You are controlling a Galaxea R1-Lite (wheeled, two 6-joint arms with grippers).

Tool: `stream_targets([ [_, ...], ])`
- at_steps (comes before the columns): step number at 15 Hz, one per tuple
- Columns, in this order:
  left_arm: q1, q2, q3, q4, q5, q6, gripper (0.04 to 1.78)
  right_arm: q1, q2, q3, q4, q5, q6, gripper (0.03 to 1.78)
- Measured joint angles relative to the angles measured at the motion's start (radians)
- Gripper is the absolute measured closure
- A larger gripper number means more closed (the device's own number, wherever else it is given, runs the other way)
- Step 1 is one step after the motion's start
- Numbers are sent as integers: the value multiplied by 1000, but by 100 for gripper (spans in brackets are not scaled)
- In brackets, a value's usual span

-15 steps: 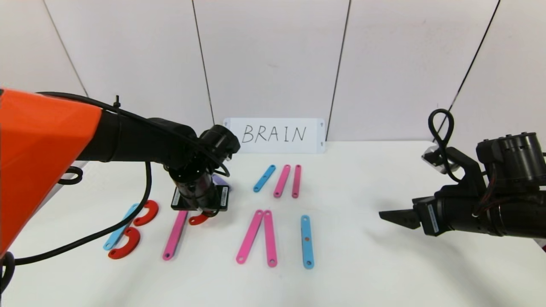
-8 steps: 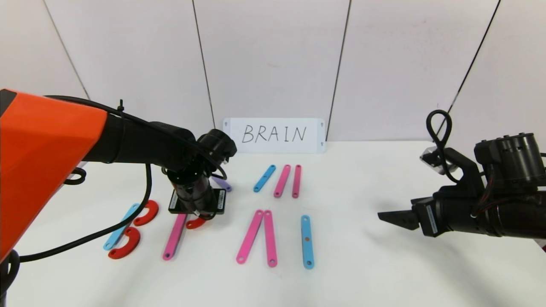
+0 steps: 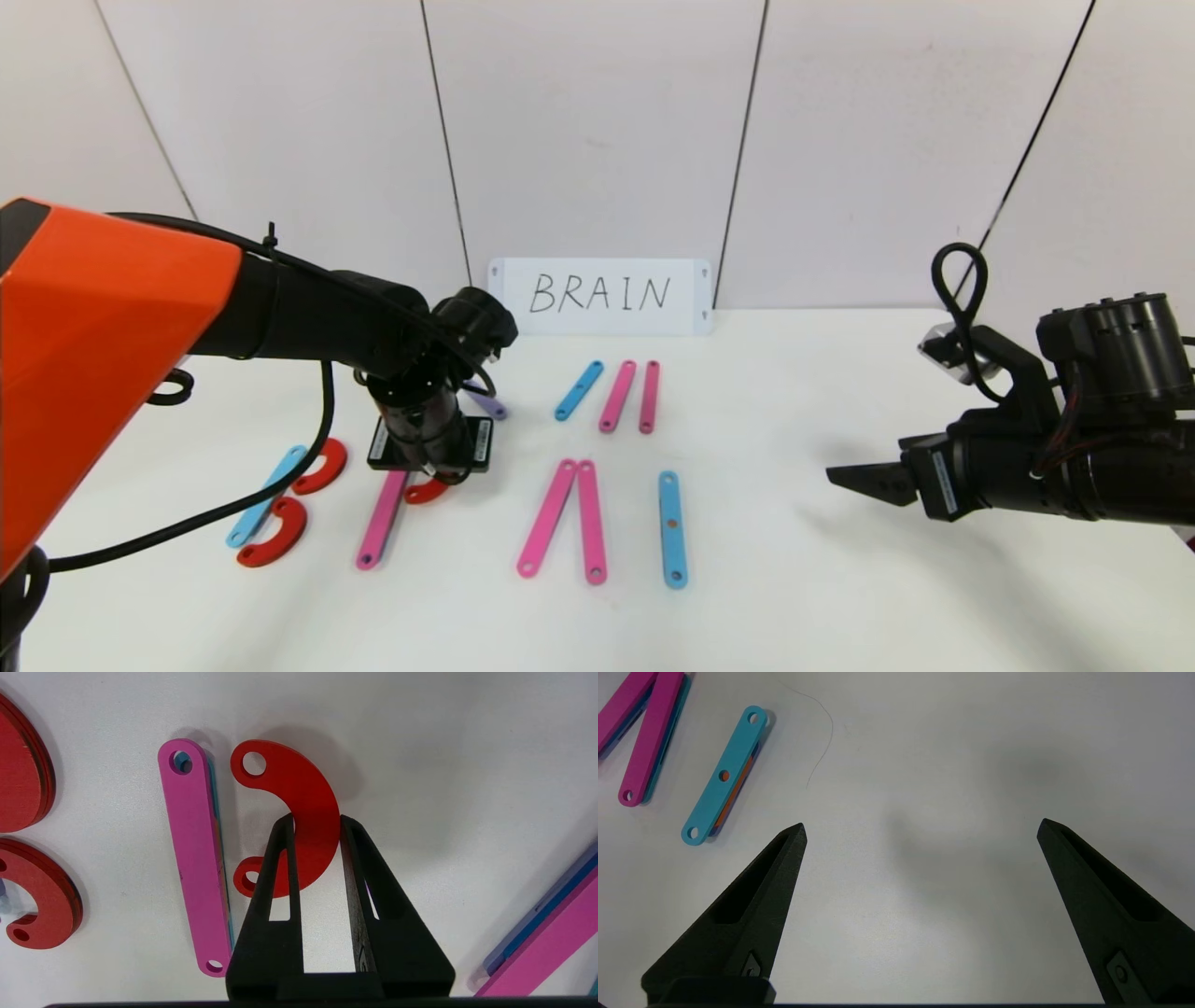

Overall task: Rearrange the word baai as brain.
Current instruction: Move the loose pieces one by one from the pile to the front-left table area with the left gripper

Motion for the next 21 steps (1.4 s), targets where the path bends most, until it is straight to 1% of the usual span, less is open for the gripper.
stream_targets([
  [1, 1, 2, 0, 0, 0, 0, 143, 0, 0, 0, 0, 0, 0, 8],
  [3, 0, 6, -1, 0, -1, 0, 123, 0, 0, 0, 0, 0, 0, 8],
  [4, 0, 7, -1, 0, -1, 0, 109, 0, 0, 0, 0, 0, 0, 8],
  [8, 0, 9, -5, -3, -8, 0, 42, 0, 1, 0, 0, 0, 0, 8],
  [10, -1, 7, -10, -17, -9, 0, 22, 0, 1, 0, 0, 0, 0, 8],
  [11, -3, 4, -13, -21, -9, 0, 14, 0, 1, 0, 0, 0, 0, 8],
  [13, -4, 0, -25, -24, -9, -2, 8, 0, 1, 0, 0, 0, 0, 8],
  [17, 5, 10, -93, -65, 1, -14, 8, 0, 1, 0, 0, 0, 0, 8],
  [21, 15, 60, -185, -82, 24, -103, 8, 0, 1, 0, 0, 0, 0, 8],
])
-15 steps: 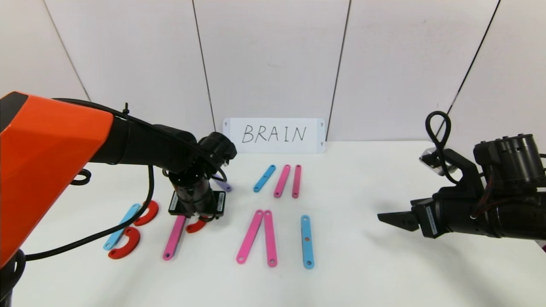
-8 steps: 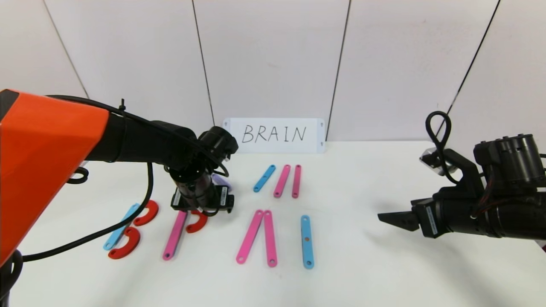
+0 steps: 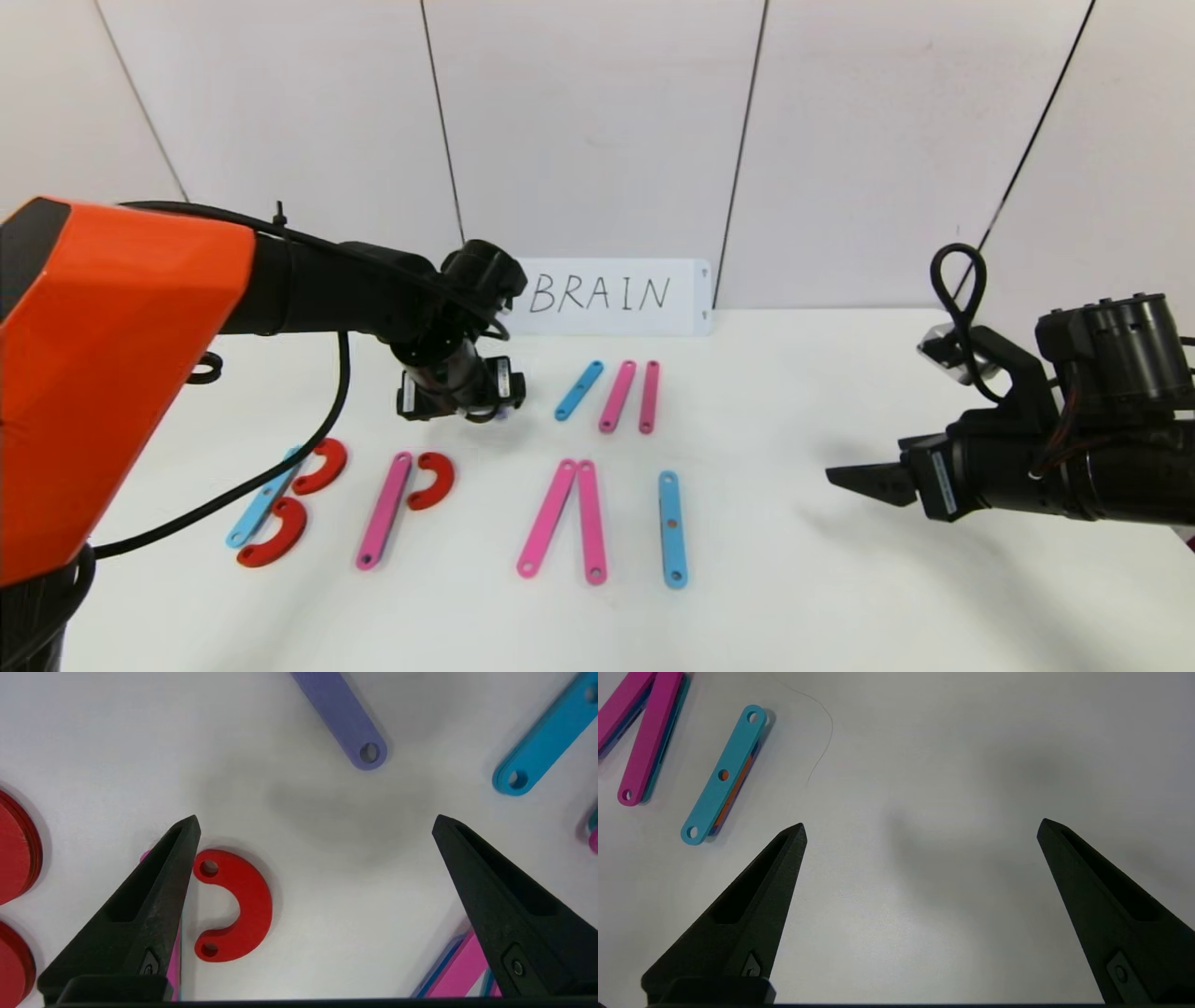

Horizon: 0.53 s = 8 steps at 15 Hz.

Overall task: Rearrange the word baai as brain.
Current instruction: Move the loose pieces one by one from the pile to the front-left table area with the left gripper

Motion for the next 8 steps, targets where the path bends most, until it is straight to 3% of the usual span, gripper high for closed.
stream_targets([
  [3, 16, 64, -80, -2, 75, -61, 8, 0, 0, 1, 0, 0, 0, 8],
  [8, 33, 156, -174, -11, 95, -118, 8, 0, -1, 1, 0, 0, 0, 8],
])
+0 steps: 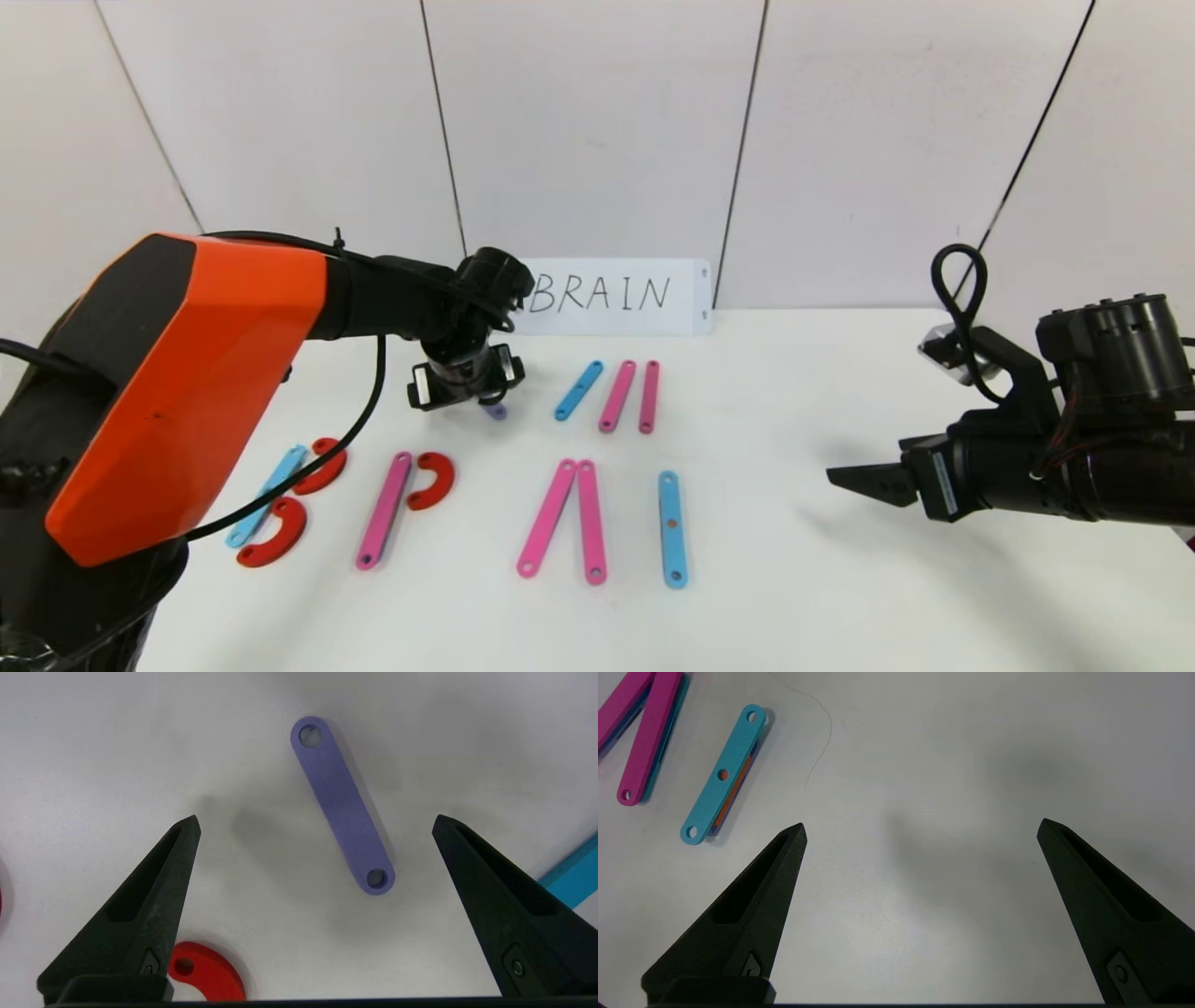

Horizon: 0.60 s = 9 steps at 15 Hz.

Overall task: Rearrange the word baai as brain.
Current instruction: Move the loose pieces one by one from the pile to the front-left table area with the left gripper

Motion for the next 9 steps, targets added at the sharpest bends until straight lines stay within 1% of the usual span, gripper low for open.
stream_targets([
  [3, 9, 30, -26, 0, 5, -3, 8, 0, 0, 0, 0, 1, 0, 8],
  [5, 12, 39, -30, 0, 4, -4, 13, 2, 0, 1, 0, 0, 0, 8],
  [7, 13, 44, -31, 1, 4, -4, 29, 6, 0, 2, 0, 0, 0, 8],
  [8, 13, 44, -31, 3, 3, -4, 40, 6, 0, 2, 0, 0, 0, 8],
  [9, 12, 44, -32, 5, 3, -2, 54, 6, 0, 3, 0, 0, 0, 8],
])
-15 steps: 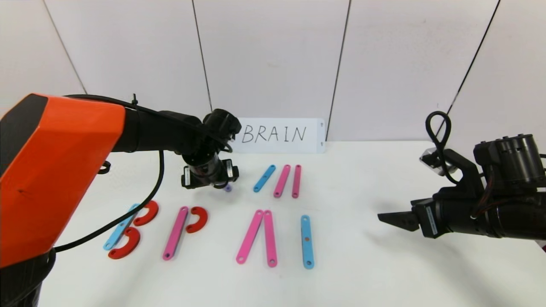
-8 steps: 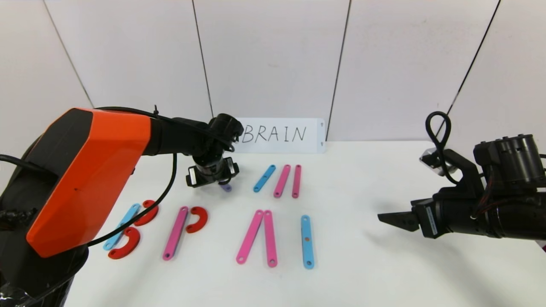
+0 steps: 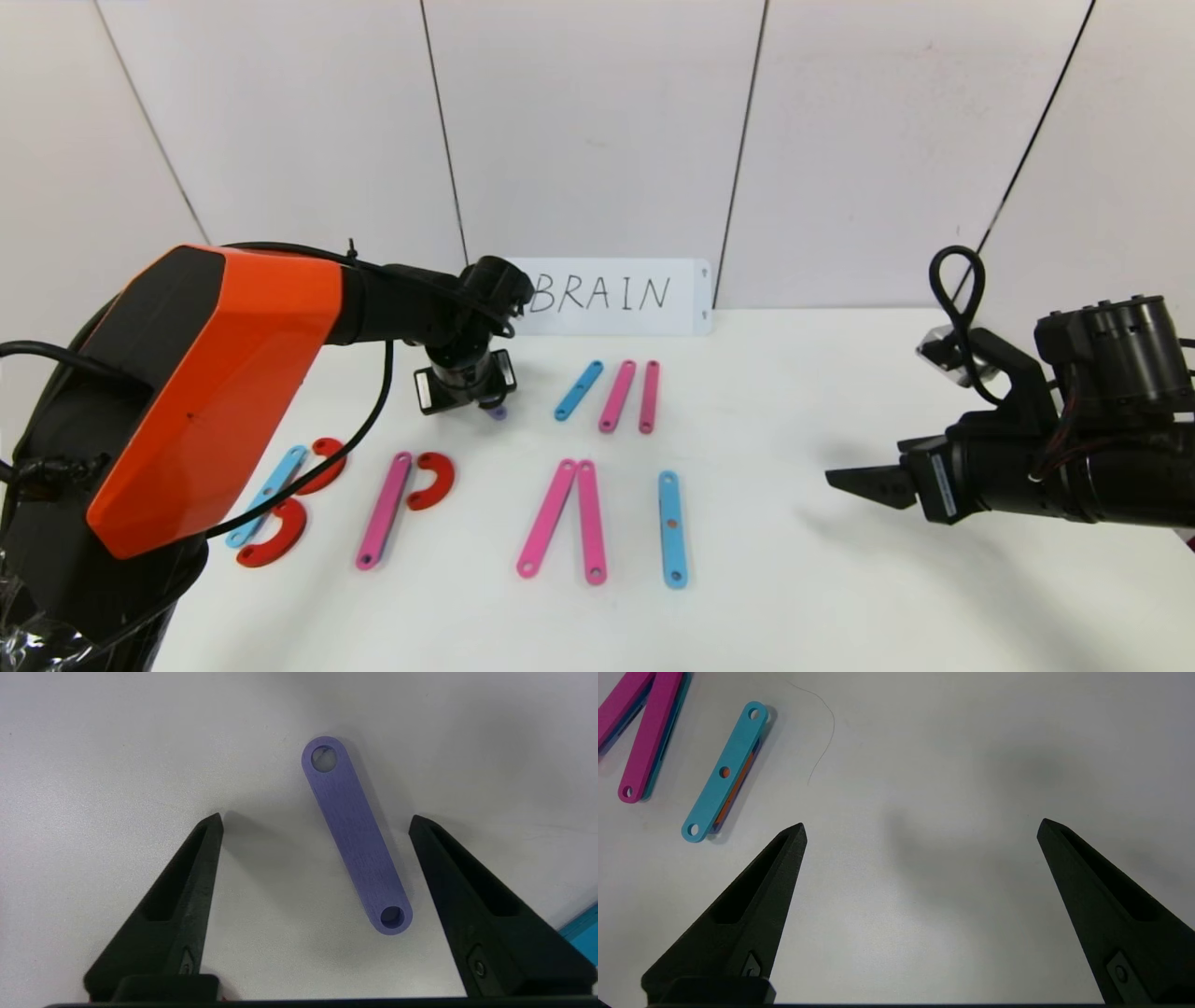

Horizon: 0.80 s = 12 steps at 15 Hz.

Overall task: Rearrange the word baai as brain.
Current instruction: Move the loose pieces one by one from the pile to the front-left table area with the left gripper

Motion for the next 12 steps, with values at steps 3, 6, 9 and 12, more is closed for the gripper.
stream_targets([
  [3, 0, 0, 0, 4, 0, 1, 110, 1, 0, 0, 0, 0, 0, 8],
  [6, 0, 0, -1, 5, -2, 3, 151, 2, -1, 2, 0, 0, 0, 8],
  [9, -1, -1, 0, 9, -9, 3, 155, 3, -2, 3, -1, 0, -1, 8],
  [12, -4, -8, -1, 9, -10, -8, 155, 3, -1, 3, -1, 0, -1, 8],
])
